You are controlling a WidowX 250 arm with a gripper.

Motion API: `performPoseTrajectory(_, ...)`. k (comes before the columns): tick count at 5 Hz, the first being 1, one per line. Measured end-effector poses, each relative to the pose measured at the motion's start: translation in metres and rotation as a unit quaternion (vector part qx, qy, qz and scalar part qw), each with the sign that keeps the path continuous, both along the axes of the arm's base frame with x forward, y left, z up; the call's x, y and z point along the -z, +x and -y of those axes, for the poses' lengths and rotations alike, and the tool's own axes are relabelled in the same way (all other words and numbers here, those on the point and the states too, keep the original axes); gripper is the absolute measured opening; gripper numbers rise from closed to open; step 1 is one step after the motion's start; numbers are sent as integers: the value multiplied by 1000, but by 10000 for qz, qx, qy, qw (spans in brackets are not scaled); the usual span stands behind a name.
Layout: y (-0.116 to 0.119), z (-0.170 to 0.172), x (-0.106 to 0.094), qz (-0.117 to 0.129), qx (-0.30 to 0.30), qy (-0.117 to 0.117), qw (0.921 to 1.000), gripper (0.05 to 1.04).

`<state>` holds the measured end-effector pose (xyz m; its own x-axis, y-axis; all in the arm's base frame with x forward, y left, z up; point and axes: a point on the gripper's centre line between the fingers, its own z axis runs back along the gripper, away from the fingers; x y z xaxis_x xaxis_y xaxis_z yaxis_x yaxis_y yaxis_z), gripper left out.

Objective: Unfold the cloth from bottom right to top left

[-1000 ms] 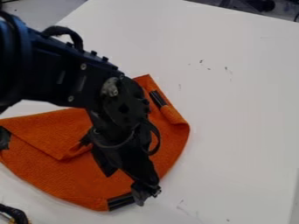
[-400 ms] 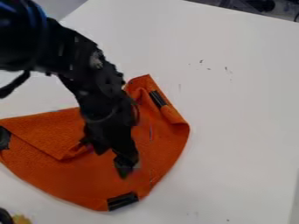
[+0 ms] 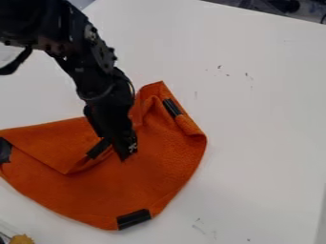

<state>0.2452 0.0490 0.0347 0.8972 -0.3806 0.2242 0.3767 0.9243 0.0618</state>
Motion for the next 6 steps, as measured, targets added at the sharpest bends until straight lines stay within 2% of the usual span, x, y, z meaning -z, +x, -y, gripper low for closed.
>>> performPoseTrajectory(2, 3, -7, 11, -55, -52, -78, 9999, 1001)
performPoseTrajectory(4, 4, -21, 14, 38, -117, -56, 9999, 999)
performPoseTrajectory(5, 5, -23, 16, 14, -94, -59, 9999, 941)
performPoseTrajectory(6, 8, -23, 16, 32, -111, -66, 9999, 651)
